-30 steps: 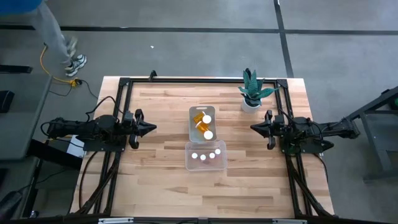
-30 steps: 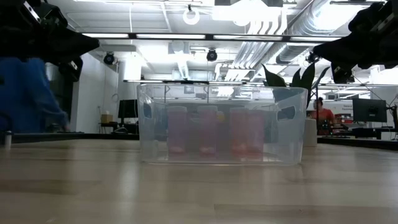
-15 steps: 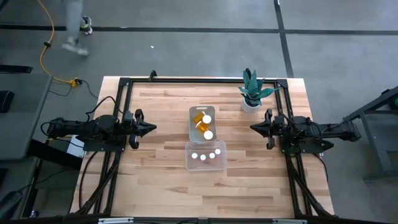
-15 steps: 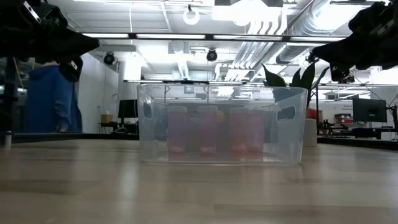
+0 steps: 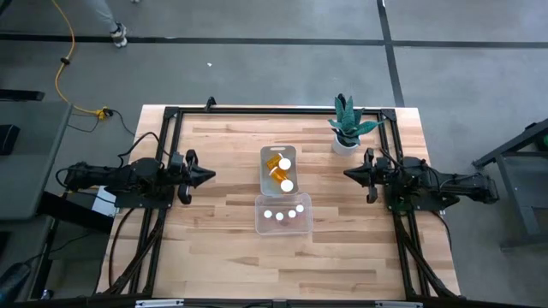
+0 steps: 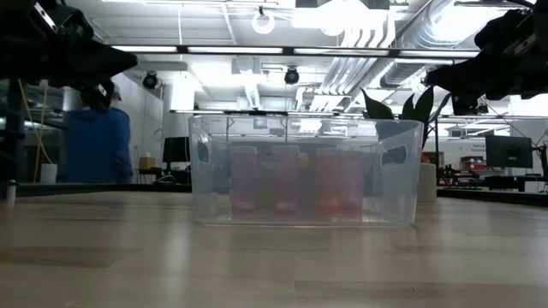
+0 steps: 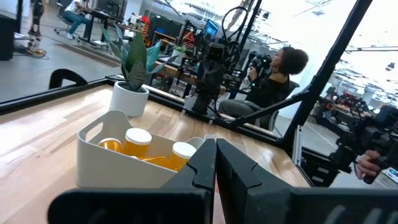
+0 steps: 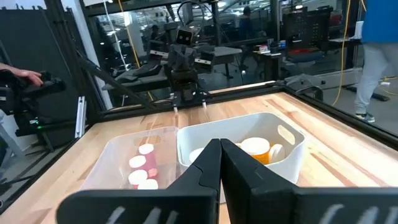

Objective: Pick and place medicine bottles into bin by pill shape (circle, oval)
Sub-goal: Return to Home Position

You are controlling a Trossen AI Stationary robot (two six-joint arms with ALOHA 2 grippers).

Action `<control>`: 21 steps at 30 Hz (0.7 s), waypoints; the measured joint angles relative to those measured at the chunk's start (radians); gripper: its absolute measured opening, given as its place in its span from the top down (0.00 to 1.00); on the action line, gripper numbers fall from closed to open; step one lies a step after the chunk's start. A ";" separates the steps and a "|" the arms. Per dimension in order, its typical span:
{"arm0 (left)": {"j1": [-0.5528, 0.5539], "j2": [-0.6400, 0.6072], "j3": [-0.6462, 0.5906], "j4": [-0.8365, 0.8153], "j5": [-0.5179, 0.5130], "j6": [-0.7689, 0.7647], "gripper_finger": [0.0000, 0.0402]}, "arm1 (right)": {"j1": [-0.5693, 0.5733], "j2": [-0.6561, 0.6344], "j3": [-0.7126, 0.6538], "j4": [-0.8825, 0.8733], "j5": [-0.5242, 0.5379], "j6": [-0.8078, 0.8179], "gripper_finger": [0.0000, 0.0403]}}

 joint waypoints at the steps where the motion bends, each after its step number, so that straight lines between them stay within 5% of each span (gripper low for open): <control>1: 0.004 0.000 0.000 0.000 -0.001 0.000 1.00 | 0.000 0.000 0.000 0.000 0.000 0.000 1.00; 8: 0.021 0.000 0.000 0.000 -0.001 0.000 1.00 | 0.000 0.000 0.000 -0.001 0.000 -0.023 1.00; 21: -0.050 0.000 0.000 0.000 -0.001 0.000 1.00 | 0.000 0.000 0.000 -0.002 0.000 0.185 1.00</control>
